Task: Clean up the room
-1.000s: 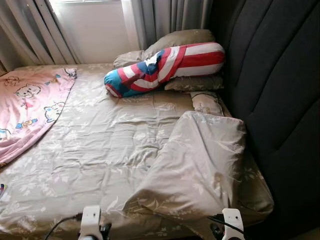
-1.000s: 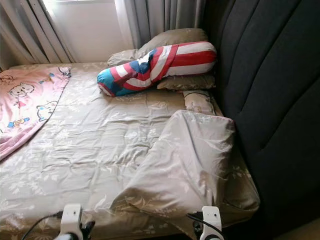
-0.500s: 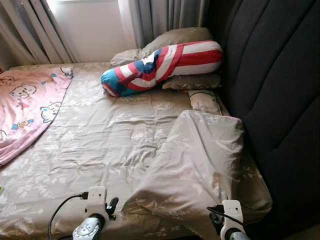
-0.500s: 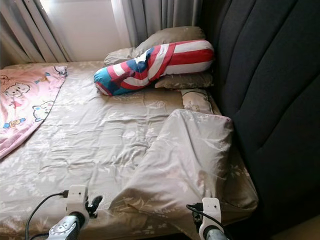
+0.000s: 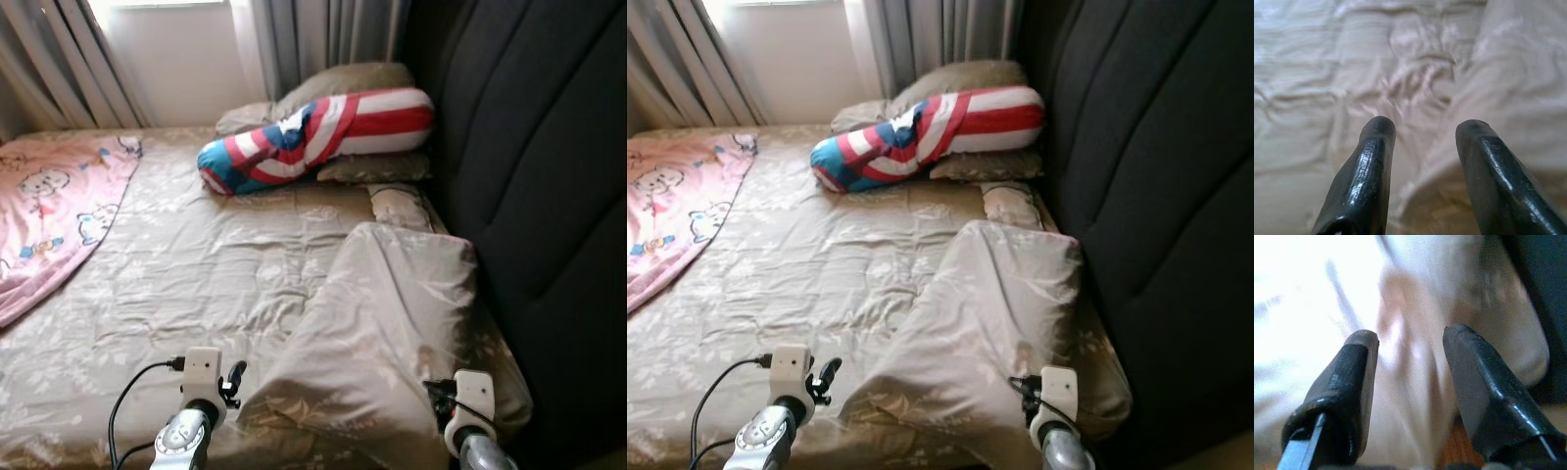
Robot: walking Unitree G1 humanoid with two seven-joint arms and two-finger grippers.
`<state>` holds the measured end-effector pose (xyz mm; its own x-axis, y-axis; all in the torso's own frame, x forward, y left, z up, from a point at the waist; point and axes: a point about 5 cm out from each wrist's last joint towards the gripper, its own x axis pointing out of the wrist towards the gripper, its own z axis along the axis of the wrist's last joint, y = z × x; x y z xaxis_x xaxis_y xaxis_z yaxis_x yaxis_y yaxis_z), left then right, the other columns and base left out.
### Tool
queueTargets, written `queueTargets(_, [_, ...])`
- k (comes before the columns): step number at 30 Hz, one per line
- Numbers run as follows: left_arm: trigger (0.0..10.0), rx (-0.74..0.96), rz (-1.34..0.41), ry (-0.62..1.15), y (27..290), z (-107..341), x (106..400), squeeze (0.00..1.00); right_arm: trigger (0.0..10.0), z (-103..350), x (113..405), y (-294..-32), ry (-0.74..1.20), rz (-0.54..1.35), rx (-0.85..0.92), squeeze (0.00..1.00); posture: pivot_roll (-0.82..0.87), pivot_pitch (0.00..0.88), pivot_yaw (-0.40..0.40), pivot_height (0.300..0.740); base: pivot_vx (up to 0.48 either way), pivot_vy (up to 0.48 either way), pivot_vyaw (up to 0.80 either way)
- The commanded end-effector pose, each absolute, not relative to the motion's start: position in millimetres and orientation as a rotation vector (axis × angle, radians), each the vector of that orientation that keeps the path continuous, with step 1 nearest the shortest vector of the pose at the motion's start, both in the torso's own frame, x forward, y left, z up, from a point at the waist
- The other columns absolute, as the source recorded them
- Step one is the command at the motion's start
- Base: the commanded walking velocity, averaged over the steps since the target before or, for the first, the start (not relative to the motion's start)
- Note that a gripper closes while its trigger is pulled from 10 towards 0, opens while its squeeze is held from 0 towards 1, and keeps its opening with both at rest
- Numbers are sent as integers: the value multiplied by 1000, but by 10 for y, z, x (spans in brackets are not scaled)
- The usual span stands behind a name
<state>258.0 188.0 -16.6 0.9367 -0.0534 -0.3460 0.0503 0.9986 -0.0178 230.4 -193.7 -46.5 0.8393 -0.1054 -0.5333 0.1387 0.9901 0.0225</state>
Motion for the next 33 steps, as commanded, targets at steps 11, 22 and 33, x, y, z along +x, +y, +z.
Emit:
queueTargets(11, [10000,12,-90,159,1808,74,2618,0,10000,-219,2387,-1859,289,-109,90,0,-40,0,-35,740,281,0,0])
queueTargets(22, [10000,3,-131,140,1713,150,2637,0,10000,-254,2312,-1815,298,-120,87,0,-45,0,-34,740,51,0,0])
queueTargets(33, [10000,9,-142,152,1731,164,2611,0,10000,-425,2197,-1880,441,-222,155,769,-38,0,-27,740,0,0,0])
